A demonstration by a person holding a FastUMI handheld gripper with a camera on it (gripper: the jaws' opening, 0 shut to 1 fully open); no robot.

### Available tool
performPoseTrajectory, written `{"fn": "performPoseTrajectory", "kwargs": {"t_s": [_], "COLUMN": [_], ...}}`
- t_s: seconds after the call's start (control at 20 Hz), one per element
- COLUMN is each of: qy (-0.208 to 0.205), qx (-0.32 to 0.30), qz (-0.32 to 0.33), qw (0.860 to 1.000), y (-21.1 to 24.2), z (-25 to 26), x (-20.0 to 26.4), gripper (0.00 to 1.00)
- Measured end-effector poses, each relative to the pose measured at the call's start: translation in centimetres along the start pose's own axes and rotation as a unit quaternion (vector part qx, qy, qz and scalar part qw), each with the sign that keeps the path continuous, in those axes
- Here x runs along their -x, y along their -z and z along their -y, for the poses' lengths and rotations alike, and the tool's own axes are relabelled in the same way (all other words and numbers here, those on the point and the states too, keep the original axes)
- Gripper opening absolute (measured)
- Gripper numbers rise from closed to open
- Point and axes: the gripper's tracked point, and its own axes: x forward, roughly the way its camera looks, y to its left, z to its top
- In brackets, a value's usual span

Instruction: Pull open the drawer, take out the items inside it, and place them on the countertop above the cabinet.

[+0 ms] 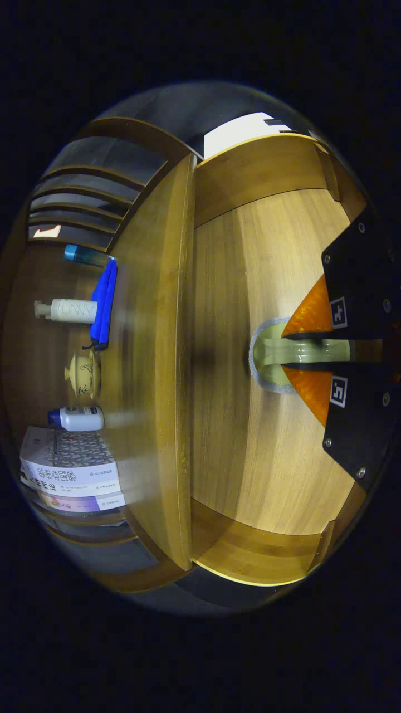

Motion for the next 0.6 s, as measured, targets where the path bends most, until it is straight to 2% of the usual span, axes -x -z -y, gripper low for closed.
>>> {"fn": "performPoseTrajectory", "kwargs": {"t_s": [0.15, 0.35, 0.6], "qy": [-0.017, -0.001, -0.003], "qx": [-0.01, 0.018, 0.008], "qz": [0.03, 0.068, 0.141], "qw": [0.999, 0.997, 0.99], "y": [-0.6, -1.8, -5.4], "z": [-0.9, -0.1, 0.3], "x": [1.4, 4.9, 9.9], "gripper": [0.13, 0.13, 0.13]}}
